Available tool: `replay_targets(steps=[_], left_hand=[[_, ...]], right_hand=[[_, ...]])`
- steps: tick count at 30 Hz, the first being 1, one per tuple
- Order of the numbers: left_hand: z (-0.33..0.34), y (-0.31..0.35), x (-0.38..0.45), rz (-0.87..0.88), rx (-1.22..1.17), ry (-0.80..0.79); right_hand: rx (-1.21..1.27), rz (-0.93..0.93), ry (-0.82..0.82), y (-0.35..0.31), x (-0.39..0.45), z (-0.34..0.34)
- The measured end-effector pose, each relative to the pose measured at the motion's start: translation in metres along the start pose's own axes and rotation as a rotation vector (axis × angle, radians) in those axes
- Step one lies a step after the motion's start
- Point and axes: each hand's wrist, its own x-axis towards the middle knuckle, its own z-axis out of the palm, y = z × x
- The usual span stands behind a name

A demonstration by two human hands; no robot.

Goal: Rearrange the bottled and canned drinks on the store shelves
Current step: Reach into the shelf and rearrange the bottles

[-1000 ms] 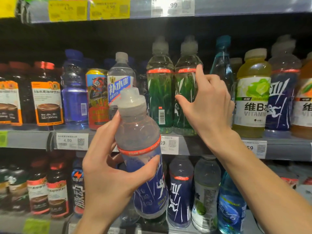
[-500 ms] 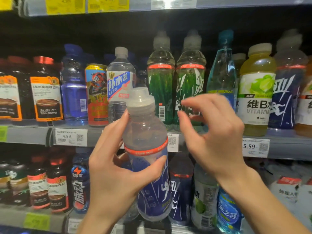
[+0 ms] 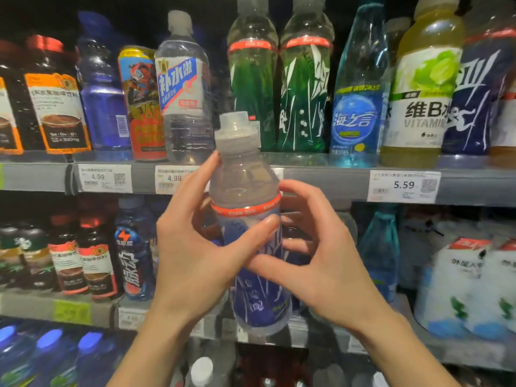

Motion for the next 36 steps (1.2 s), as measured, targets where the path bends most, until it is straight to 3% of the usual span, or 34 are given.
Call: replay_targets(steps=[6,15,22,26,30,36], left_hand=[[0.01,-0.01,-0.031,-0.084,-0.033,-0.112],[0.028,-0.029,-0.061,-0.058,-0.069,-0.209],[0.03,-0.051,-0.09,-0.336,-0.286,-0.15],[0.028,-0.058,-0.097,-0.404,-0.278,-0.239],[0.02,-0.073,-0.097,-0.29,0.021,-0.284],[0.002,-0.087,-0.058,0.045,0.67,-0.114]], right_hand=[[-0.071,0.055,0.052,0.015,-0.026,-0.005],[-0.101,0.033,0.105,0.04,-0.058,-0.014],[-0.186,-0.004,0.037,0.052,-0.069,-0.019],[-0.173,-0.052,0.052,0.058,-0.07,-0.022],[-0.163,-0.084,0.098,0.064,-0.069,-0.026],[-0.098,-0.098,0.157,0.07,-0.064,-0.021]])
